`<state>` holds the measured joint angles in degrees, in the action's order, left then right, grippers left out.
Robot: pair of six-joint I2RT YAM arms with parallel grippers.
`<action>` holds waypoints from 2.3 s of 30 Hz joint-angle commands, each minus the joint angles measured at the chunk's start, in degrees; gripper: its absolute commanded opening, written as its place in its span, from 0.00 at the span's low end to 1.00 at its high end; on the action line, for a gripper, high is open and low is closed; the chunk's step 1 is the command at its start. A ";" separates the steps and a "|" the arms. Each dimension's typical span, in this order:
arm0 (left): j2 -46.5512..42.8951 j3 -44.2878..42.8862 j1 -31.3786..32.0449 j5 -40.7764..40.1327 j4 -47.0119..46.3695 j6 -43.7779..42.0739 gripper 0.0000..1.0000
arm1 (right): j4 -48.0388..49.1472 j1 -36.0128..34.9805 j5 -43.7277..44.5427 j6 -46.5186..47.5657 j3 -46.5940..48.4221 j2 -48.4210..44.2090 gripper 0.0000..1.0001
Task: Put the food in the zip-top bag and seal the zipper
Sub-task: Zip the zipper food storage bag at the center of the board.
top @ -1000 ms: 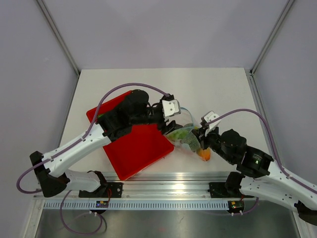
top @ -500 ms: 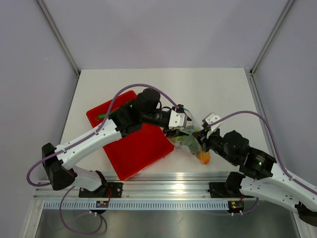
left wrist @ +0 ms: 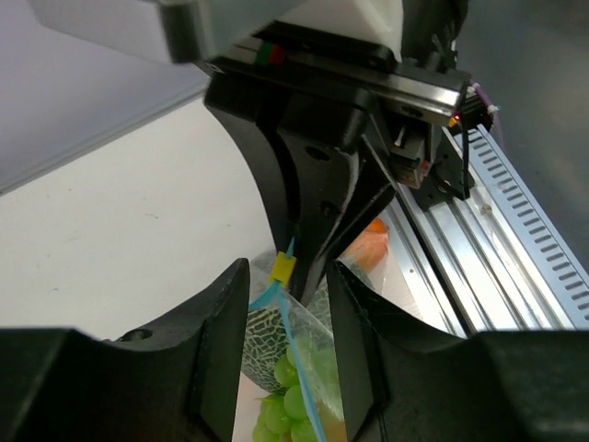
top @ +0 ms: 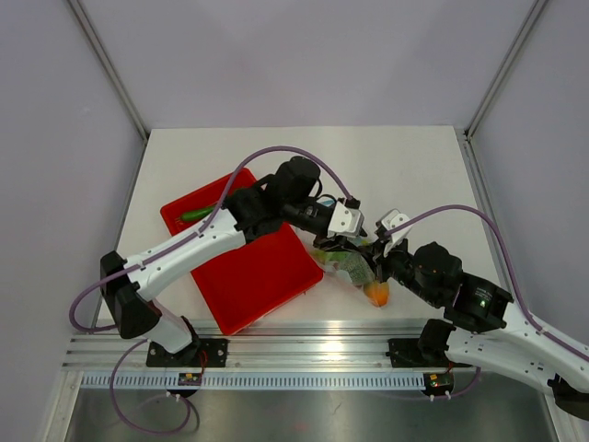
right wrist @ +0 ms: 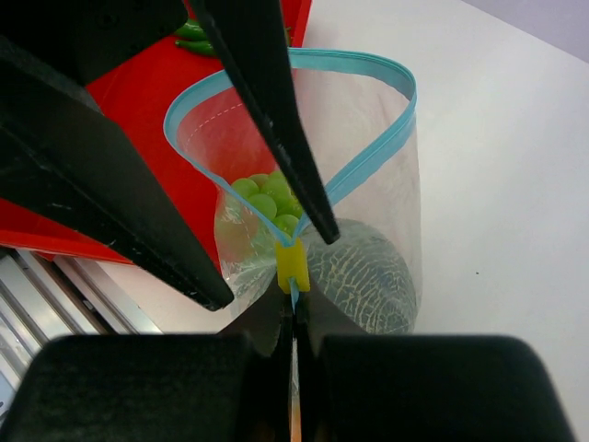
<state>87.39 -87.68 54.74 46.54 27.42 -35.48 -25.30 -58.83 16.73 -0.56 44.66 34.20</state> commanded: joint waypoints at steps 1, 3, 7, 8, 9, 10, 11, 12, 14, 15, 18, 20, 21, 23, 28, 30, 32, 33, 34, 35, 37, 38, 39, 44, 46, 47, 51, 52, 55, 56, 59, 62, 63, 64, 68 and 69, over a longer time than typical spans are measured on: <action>-0.03 -2.41 0.28 3.73 1.76 -2.31 0.41 | 2.63 0.29 -1.00 -0.67 2.36 -1.06 0.00; 0.14 -2.50 0.28 3.99 1.85 -2.22 0.40 | 2.62 0.38 -0.82 -0.67 2.36 -1.06 0.00; 0.93 -2.76 0.28 4.96 1.94 -1.52 0.34 | 2.54 0.38 -0.91 -0.76 2.53 -0.97 0.00; 1.11 -2.76 0.28 5.05 1.67 -1.17 0.34 | 2.62 0.29 -1.00 -0.76 2.62 -0.89 0.00; 1.20 -2.93 0.37 4.96 1.50 -0.64 0.34 | 2.54 0.38 -1.00 -0.76 2.71 -0.80 0.00; 1.37 -3.11 0.45 4.96 1.41 -0.29 0.34 | 2.45 0.38 -1.00 -0.76 2.80 -0.62 0.00; 1.81 -3.29 0.72 4.96 1.41 -0.29 0.35 | 2.53 0.38 -1.26 -0.76 2.97 -0.62 0.00; 1.90 -3.37 0.72 4.96 1.41 -0.11 0.36 | 2.45 0.38 -1.35 -0.67 2.97 -0.53 0.00; 2.51 -3.90 0.89 4.78 1.41 0.15 0.36 | 2.45 0.38 -1.35 -0.67 3.15 -0.18 0.00; 2.69 -4.08 0.98 4.78 1.32 0.33 0.37 | 2.36 0.38 -1.44 -0.59 3.23 -0.01 0.00; 3.31 -4.34 1.07 4.70 1.58 0.59 0.36 | 2.10 0.29 -1.44 -0.59 3.41 0.17 0.00; 3.31 -4.34 1.07 4.70 1.93 0.51 0.32 | 2.10 0.29 -1.35 -0.67 3.32 0.00 0.00; 3.13 -4.26 0.98 4.70 2.02 0.33 0.23 | 2.10 0.38 -1.09 -0.76 3.15 -0.18 0.00; 3.05 -3.99 1.07 4.26 2.46 0.15 0.11 | 2.10 0.38 -0.65 -0.76 2.71 -0.88 0.00; 2.52 -3.55 1.07 2.85 3.87 -0.90 0.00 | 2.71 0.38 0.41 -0.67 2.71 -0.80 0.00; 2.52 -3.55 1.07 2.15 4.22 -1.16 0.00 | 2.89 0.38 0.85 -0.32 3.15 0.34 0.00; 2.43 -3.38 0.98 1.71 4.48 -1.34 0.00 | 2.97 0.47 0.94 -0.06 3.76 1.57 0.00; 2.43 -3.29 0.98 0.92 4.22 -1.52 0.00 | 3.24 0.99 0.50 0.03 3.94 2.53 0.00; 2.34 -3.11 0.89 0.48 4.22 -1.52 0.00 | 3.33 1.52 -0.72 0.03 4.29 2.98 0.00; 2.34 -3.02 0.81 0.04 4.05 -1.60 0.00 | 3.59 2.05 -1.61 0.20 4.38 3.42 0.00; 2.34 -2.76 0.28 -1.19 3.34 -1.43 0.00 | 4.47 4.41 -4.76 0.21 4.47 4.21 0.00; 2.34 -2.59 -0.07 -1.54 3.08 -1.26 0.00 | 4.73 5.47 -5.91 0.12 4.55 4.39 0.00; 2.34 -2.32 -0.33 -2.07 2.30 -0.99 0.00 | 5.34 7.74 -7.23 0.20 4.90 4.91 0.00; 2.52 -1.18 -3.23 -2.34 -1.57 0.67 0.00 | 6.05 15.22 -18.03 2.49 6.66 8.34 0.00; 3.04 -1.35 -4.46 -1.28 -2.89 1.47 0.00 | 6.31 18.12 -21.98 2.84 7.80 10.27 0.00; 3.13 -1.44 -4.82 -0.93 -3.59 2.17 0.00 | 6.75 18.74 -22.96 3.28 8.15 10.71 0.00; 4.18 -2.14 -5.96 -0.31 -4.57 3.23 0.00 | 7.37 20.94 -25.96 4.16 10.09 12.91 0.00; 4.62 -2.32 -6.40 -0.23 -4.83 3.40 0.00 | 7.37 21.21 -26.66 4.33 10.27 13.18 0.00; 5.33 -2.32 -7.28 0.65 -6.06 4.37 0.00 | 7.37 22.61 -27.28 4.60 10.62 13.44 0.00; 5.50 -2.32 -7.45 0.83 -6.32 4.89 0.00 | 7.46 23.14 -27.45 4.51 10.62 13.44 0.00; 6.21 -2.06 -8.16 1.18 -6.41 5.43 0.00 | 8.33 25.25 -27.19 3.99 9.92 13.09 0.00; 6.47 -1.27 -8.77 1.27 -6.33 5.95 0.00 | 9.21 27.27 -26.84 3.55 9.04 12.39 0.00; 6.56 -1.01 -8.95 1.44 -6.50 6.04 0.00 | 9.39 27.54 -26.84 3.46 8.78 12.13 0.00; 6.56 -0.57 -9.21 1.44 -6.41 6.13 0.00 | 9.83 28.06 -26.66 3.28 8.60 11.95 0.00; 7.00 -0.21 -9.74 1.27 -6.07 6.31 0.00 | 10.62 28.42 -25.87 3.02 8.25 11.34 0.00; 7.26 -0.21 -9.74 1.18 -5.98 6.48 0.00 | 10.80 28.42 -25.70 2.93 7.98 11.07 0.00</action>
<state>93.56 -88.97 46.44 48.03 19.84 -29.63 -22.02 -31.48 -9.85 2.74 51.42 48.03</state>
